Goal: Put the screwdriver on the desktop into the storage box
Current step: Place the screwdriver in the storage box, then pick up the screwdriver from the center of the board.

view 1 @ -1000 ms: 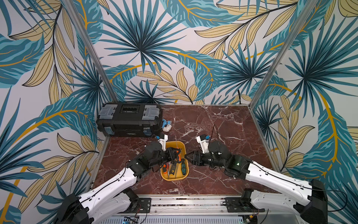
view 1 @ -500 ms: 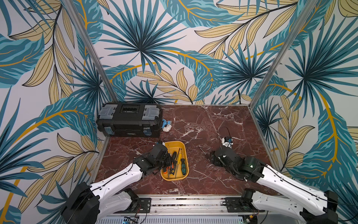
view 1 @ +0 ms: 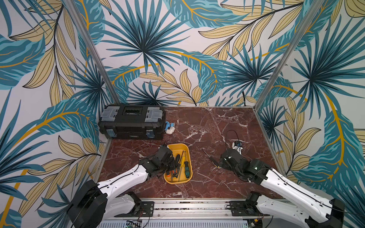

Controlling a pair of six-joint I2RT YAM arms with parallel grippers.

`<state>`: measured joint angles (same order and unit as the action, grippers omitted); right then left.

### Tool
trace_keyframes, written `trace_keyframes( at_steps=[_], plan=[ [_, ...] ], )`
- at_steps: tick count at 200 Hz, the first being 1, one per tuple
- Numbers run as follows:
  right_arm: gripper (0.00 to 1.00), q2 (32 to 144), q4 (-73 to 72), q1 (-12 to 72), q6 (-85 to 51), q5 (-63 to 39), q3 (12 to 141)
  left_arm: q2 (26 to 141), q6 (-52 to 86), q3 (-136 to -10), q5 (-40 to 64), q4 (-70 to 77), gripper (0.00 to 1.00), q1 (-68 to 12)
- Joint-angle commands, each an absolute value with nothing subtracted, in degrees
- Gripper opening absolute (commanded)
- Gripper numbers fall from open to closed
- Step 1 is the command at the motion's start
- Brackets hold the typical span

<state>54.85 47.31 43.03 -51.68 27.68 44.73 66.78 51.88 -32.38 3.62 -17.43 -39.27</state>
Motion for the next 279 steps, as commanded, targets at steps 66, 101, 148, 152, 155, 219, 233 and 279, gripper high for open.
trace_keyframes(
  at_steps=[66, 101, 148, 152, 155, 219, 233, 279],
  plan=[
    [0.8, 73.2, 37.4, 35.8, -40.8, 10.4, 44.6, 60.5, 50.3, -34.6, 1.5, -22.8, 0.5, -39.2],
    [0.69, 78.2, 32.7, 33.5, -38.4, 6.6, 44.4, 57.1, 49.9, -36.1, 1.7, -24.3, 0.51, -39.2],
    [0.6, 83.7, 29.2, 32.9, -37.9, 5.5, 43.6, 53.9, 49.9, -37.7, 2.4, -24.1, 0.52, -39.2],
    [0.59, 84.1, 29.1, 32.8, -38.0, 5.7, 43.4, 53.6, 49.9, -37.7, 2.5, -23.9, 0.52, -39.1],
    [0.58, 84.3, 29.1, 32.8, -38.0, 5.8, 43.3, 53.5, 49.8, -37.7, 2.5, -23.7, 0.52, -39.1],
    [0.33, 87.2, 28.1, 32.7, -38.8, 5.4, 41.3, 53.4, 47.1, -40.4, -8.3, -33.0, 0.58, -39.0],
    [0.2, 87.0, 28.1, 32.7, -38.8, 5.3, 41.0, 53.3, 47.1, -40.5, -13.5, -36.0, 0.64, -39.0],
    [0.0, 81.5, 27.7, 33.8, -41.1, 3.1, 39.2, 54.5, 44.6, -37.2, -14.3, -32.7, 0.74, -38.2]
  ],
)
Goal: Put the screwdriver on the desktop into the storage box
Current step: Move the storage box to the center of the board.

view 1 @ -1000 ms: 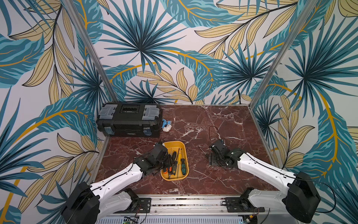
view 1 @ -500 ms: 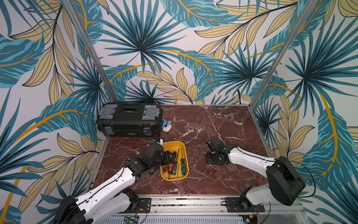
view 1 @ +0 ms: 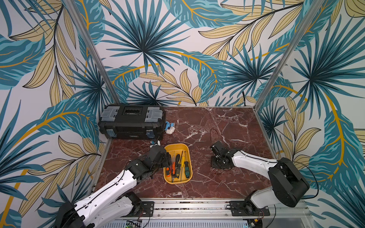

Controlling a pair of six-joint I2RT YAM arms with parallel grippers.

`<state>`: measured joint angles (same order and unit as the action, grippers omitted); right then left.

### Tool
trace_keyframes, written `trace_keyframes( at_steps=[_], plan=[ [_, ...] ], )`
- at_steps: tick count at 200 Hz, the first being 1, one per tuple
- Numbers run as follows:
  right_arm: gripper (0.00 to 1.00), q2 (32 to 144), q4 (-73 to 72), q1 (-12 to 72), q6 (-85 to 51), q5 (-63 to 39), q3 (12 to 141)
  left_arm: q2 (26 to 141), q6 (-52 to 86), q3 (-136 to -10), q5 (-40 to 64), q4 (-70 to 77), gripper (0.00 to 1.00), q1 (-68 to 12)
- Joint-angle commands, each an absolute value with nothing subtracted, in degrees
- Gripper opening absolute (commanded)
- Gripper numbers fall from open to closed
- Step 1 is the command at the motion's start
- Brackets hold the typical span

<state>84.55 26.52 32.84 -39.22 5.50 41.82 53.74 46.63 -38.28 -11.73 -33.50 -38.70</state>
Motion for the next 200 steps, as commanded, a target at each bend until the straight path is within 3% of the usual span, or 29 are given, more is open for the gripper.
trace_keyframes(
  at_steps=[1, 82, 200],
  plan=[
    [0.0, 81.3, 27.7, 33.9, -41.2, 3.1, 39.1, 54.6, 44.7, -37.1, -14.2, -32.6, 0.74, -38.2],
    [0.0, 63.5, 31.2, 37.7, -46.2, 2.0, 37.1, 67.9, 42.8, -34.4, -0.1, -18.0, 0.71, -37.9],
    [0.0, 60.1, 31.8, 42.2, -45.9, 2.0, 39.9, 66.1, 47.3, -32.4, 3.6, -13.6, 0.66, -38.1]
  ],
)
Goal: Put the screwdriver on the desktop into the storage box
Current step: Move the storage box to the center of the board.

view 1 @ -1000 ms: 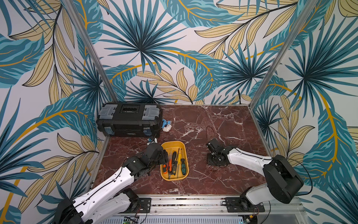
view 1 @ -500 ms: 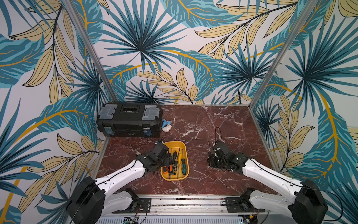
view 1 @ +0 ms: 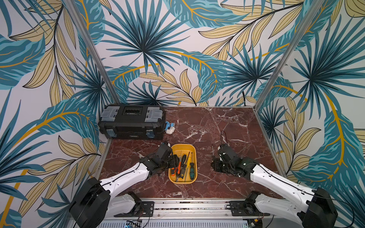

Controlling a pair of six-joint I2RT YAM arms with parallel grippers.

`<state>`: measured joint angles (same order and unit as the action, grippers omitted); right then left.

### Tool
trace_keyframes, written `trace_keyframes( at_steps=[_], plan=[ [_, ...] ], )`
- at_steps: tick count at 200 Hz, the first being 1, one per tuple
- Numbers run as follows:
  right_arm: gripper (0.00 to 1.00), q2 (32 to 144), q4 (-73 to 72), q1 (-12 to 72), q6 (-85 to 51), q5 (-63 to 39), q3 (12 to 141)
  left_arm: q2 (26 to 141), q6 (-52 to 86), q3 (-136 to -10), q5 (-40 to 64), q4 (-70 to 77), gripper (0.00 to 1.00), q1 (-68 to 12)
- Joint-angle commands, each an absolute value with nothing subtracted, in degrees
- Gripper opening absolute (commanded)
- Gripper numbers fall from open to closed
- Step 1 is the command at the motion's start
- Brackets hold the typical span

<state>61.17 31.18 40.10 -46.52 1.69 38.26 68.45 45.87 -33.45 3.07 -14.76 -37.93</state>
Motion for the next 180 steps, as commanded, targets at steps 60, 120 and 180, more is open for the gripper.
trace_keyframes(
  at_steps=[60, 120, 180],
  plan=[
    [0.0, 57.0, 20.3, 50.6, -43.5, -3.6, 41.1, 51.9, 49.8, -37.5, -4.1, -27.7, 0.65, -38.1],
    [0.0, 54.8, -5.7, 51.0, -50.2, -18.0, 37.0, 45.1, 54.5, -33.1, 24.4, 9.5, 0.7, -38.5],
    [0.0, 56.6, -19.8, 51.1, -57.3, -23.1, 35.3, 47.5, 58.7, -28.9, 27.5, 19.5, 0.73, -39.1]
  ],
)
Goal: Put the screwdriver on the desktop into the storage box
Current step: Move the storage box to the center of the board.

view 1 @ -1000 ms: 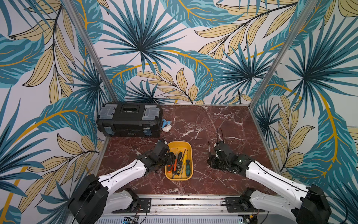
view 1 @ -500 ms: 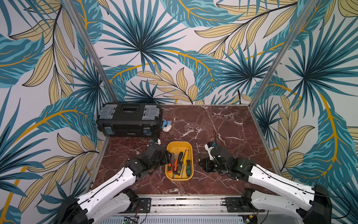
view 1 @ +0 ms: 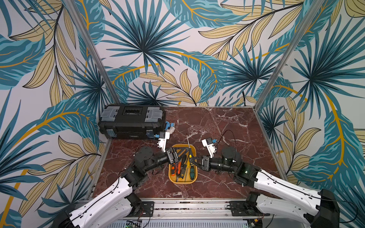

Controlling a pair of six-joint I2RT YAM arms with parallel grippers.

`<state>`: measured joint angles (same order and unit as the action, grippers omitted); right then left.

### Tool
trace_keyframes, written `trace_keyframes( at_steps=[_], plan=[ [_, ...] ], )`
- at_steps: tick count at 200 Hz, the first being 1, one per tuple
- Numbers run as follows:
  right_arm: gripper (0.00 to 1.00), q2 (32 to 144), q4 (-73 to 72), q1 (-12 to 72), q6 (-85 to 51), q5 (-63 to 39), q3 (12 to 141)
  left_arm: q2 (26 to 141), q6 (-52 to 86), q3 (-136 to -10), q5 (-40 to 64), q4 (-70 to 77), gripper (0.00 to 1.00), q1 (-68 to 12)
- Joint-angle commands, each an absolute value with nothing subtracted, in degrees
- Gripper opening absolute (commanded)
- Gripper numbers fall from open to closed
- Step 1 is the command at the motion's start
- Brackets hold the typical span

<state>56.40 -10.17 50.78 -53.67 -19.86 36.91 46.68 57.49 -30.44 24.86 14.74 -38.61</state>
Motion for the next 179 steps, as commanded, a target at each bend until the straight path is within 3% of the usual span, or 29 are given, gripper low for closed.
trace_keyframes(
  at_steps=[1, 39, 79, 154, 179],
  plan=[
    [0.0, 56.6, -20.0, 51.1, -57.4, -23.1, 35.3, 47.6, 58.7, -28.8, 27.6, 19.7, 0.73, -39.1],
    [0.0, 58.7, -24.0, 51.5, -59.5, -24.1, 34.8, 50.7, 60.9, -28.0, 31.8, 27.2, 0.64, -40.5],
    [0.0, 59.9, -26.0, 52.0, -60.3, -24.5, 34.9, 50.8, 59.4, -28.8, 28.8, 24.3, 0.39, -41.0],
    [0.0, 57.2, -25.3, 53.3, -60.4, -23.2, 31.5, 52.4, 60.3, -28.0, 26.5, 26.9, 0.38, -41.0],
    [0.0, 56.6, -25.4, 53.3, -60.2, -22.9, 31.0, 53.2, 61.3, -27.8, 27.6, 29.7, 0.33, -41.0]
  ],
)
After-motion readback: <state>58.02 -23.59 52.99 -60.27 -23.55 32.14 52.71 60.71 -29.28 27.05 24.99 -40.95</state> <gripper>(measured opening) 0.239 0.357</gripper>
